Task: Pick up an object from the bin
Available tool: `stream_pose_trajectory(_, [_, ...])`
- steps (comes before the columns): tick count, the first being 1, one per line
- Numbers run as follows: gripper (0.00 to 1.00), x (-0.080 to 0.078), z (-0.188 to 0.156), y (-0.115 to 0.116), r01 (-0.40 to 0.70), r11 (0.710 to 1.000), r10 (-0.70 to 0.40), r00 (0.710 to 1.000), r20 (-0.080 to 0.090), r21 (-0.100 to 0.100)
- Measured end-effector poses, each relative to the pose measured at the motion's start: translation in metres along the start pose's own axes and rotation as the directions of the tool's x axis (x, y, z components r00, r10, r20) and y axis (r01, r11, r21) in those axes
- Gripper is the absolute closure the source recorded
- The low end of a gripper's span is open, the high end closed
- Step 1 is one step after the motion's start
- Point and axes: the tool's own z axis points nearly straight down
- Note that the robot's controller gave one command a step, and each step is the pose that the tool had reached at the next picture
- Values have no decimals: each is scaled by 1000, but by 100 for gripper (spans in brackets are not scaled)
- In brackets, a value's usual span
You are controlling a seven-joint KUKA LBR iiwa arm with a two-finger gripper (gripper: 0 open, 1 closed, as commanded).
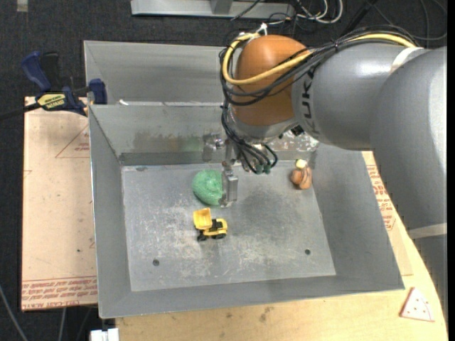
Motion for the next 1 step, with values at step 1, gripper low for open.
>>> stream_pose_trajectory(1, [0,1,34,10,26,1000,-26,1000,-6,-2])
